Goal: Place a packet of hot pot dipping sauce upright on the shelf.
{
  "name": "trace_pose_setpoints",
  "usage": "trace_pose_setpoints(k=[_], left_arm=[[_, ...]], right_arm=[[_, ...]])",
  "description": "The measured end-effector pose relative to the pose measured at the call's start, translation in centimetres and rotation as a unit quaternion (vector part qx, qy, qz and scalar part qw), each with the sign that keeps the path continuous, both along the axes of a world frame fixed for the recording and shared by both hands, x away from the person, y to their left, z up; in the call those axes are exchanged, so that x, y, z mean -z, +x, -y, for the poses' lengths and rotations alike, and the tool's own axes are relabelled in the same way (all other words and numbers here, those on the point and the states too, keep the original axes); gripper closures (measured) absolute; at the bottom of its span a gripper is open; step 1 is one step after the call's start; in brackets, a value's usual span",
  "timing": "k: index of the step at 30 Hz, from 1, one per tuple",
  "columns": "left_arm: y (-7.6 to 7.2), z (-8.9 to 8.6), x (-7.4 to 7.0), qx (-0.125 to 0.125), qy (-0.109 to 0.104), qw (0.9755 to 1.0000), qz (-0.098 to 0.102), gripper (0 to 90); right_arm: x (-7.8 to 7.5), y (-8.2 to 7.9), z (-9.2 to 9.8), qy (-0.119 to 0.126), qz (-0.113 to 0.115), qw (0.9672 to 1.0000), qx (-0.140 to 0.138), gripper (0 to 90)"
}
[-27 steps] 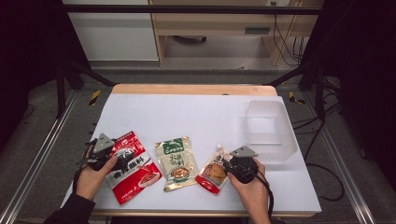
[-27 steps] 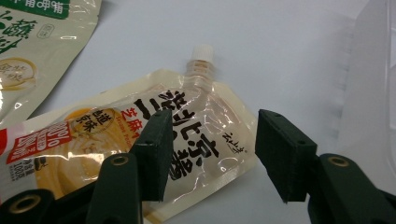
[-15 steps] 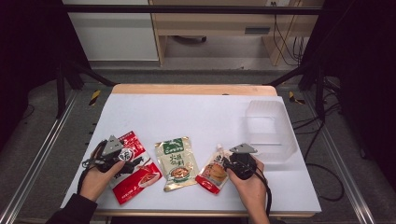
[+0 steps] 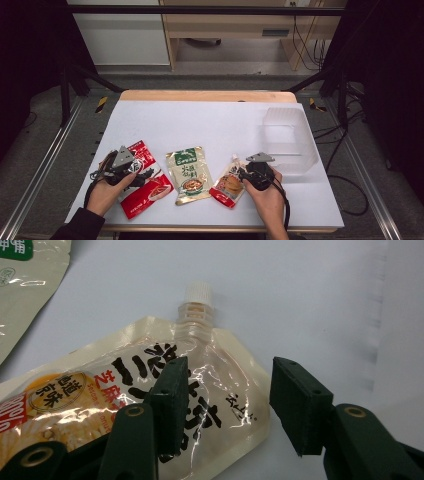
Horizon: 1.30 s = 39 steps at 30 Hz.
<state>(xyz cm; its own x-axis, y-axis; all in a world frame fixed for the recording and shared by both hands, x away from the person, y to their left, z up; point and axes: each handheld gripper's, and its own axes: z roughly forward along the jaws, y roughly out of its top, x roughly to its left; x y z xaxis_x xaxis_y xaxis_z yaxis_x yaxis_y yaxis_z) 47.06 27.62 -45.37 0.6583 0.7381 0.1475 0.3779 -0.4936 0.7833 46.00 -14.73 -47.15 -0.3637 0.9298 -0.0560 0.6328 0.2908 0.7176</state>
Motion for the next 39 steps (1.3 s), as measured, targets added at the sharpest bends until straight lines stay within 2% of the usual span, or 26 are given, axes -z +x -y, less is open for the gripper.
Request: trace_pose_setpoints(k=[4,13,15,22,25,30,32,35,39], left_arm=[[0.0,0.1,0.0,0.003,0.002,1.0000,-0.001,5.6],[-0.1,0.2,0.0,0.006,0.003,1.0000,-0.001,5.8],[-0.1,0.2,0.0,0.006,0.003,1.0000,-0.001,5.8],[-0.1,0.2,0.0,0.007,0.004,1.0000,-0.001,5.9],[-0.1,0.2,0.0,0.007,0.005,1.0000,-0.001,5.9],[-0.1,0.2,0.0,0.006,0.004,1.0000,0.000,6.0],[-0.1,0.2,0.0,0.007,0.004,1.0000,-0.001,6.0],[-0.1,0.2,0.0,0.008,0.003,1.0000,-0.003,6.2],[-0.4,0.2,-0.3,0.014,-0.003,0.9999,-0.006,6.5]], right_arm=[[0.1,0.2,0.1,-0.001,-0.003,1.0000,0.004,50.2],[0.6,0.3,0.5,0.017,-0.019,0.9995,0.018,47.6],[0.8,0.2,0.5,0.026,-0.021,0.9993,0.017,47.5],[0.8,0.1,0.4,0.030,-0.022,0.9992,0.016,49.4],[0.7,0.0,0.4,0.025,-0.023,0.9994,0.010,55.3],[0.4,-0.2,0.0,0.014,-0.028,0.9994,-0.016,74.9],[0.4,-0.3,0.0,0.014,-0.027,0.9993,-0.021,79.9],[-0.1,-0.5,-0.1,0.016,-0.019,0.9994,-0.025,84.5],[-1.2,-0.8,-0.1,0.021,0.004,0.9991,-0.038,86.6]])
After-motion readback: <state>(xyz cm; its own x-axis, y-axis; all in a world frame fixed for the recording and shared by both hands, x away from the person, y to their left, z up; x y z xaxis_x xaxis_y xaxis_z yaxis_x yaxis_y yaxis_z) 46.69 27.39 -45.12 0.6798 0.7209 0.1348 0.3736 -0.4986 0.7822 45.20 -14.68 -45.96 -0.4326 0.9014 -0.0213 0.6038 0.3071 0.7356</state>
